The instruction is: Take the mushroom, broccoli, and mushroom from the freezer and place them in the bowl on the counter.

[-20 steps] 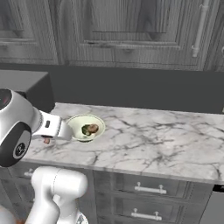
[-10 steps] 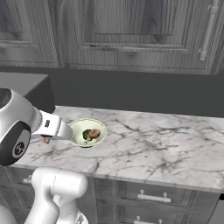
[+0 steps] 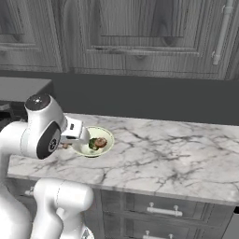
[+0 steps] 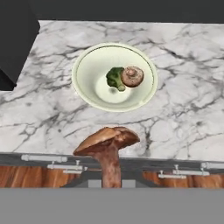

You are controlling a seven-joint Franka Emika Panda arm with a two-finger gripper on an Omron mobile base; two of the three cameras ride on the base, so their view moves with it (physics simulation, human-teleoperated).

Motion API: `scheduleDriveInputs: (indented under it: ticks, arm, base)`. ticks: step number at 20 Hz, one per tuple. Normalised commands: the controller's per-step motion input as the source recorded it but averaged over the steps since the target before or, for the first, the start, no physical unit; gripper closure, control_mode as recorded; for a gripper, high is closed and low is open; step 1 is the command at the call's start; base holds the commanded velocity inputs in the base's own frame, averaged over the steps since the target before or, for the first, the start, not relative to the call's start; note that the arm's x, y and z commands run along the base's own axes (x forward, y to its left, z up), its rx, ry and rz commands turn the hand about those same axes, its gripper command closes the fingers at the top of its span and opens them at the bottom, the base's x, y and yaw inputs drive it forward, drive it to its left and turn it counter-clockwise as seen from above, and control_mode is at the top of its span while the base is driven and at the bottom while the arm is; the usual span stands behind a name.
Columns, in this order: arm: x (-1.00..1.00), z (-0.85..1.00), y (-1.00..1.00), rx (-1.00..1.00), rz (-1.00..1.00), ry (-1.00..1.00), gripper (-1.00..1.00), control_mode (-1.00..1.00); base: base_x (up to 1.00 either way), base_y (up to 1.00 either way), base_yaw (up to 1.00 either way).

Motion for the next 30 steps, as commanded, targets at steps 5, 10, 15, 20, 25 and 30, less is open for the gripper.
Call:
scheduleDriveInputs:
  ticks: [5,10,15,20,25,30]
  arm:
    - [0.83,-0.72,0.25,0.00,0.05,0.07,1.00,-1.00]
    - [0.77,-0.51,0.23,0.00,0.04,0.08,1.00,-1.00]
    - [0.48,-0.54,0.16,0.00,0.02,0.00,1.00,-1.00]
    - [0.62,-0.38,0.05,0.02,0.03,0.00,1.00,-1.00]
    - [0.42,-0.31,0.11,0.00,0.03,0.00,1.00,-1.00]
    - [0.25,-0.14,0.22,0.00,0.01,0.04,-1.00,-1.00]
  base:
    - [0.00,0.00,0.00]
    - [0.00,0.00,0.00]
    - [0.00,0.00,0.00]
    - [0.00,0.00,0.00]
    - [0.00,0.00,0.00]
    - [0.00,0.00,0.00]
